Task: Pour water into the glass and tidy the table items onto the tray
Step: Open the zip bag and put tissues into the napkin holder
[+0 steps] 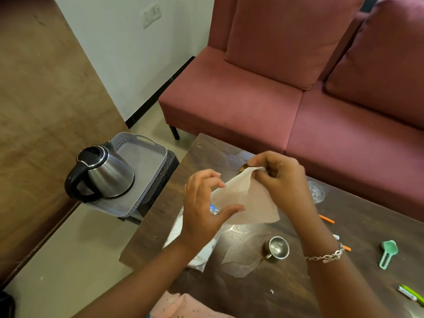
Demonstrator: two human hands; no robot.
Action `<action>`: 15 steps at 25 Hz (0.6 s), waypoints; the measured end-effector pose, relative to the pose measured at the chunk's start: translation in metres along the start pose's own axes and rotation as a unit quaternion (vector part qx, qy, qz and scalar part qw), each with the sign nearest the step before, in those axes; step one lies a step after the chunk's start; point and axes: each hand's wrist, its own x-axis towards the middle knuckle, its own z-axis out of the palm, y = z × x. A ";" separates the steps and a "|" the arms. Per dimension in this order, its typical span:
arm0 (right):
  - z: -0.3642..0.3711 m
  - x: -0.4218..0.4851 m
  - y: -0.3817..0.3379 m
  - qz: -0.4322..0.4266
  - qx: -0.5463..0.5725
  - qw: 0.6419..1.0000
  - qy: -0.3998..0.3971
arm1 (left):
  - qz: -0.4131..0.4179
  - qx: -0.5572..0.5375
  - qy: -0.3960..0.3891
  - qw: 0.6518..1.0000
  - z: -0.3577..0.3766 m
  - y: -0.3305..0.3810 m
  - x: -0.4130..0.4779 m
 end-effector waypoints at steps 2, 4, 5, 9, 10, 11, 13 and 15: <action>-0.001 0.000 -0.003 0.011 0.014 1.000 -0.019 | 0.044 0.054 0.029 0.997 -0.001 0.012 0.002; -0.002 -0.002 -0.004 0.011 0.015 0.999 -0.031 | 0.064 0.081 0.037 0.994 -0.001 0.021 0.005; -0.001 -0.002 -0.003 0.011 0.015 0.999 -0.036 | 0.064 0.077 0.035 0.994 0.000 0.024 0.008; -0.001 -0.008 0.003 0.004 0.011 0.997 -0.076 | 0.043 0.022 0.017 0.999 0.001 0.023 0.017; -0.002 -0.010 0.004 -0.001 0.008 0.996 -0.085 | 0.027 -0.007 0.002 1.000 -0.001 0.023 0.019; -0.003 -0.013 0.004 -0.005 0.006 0.996 -0.092 | 0.005 -0.037 -0.016 0.999 -0.003 0.025 0.020; -0.006 -0.018 0.004 -0.011 -0.003 0.994 -0.107 | -0.038 -0.079 -0.050 0.995 -0.009 0.030 0.023; -0.009 -0.022 0.006 -0.026 -0.024 0.993 -0.115 | -0.040 -0.106 -0.064 0.991 -0.012 0.031 0.025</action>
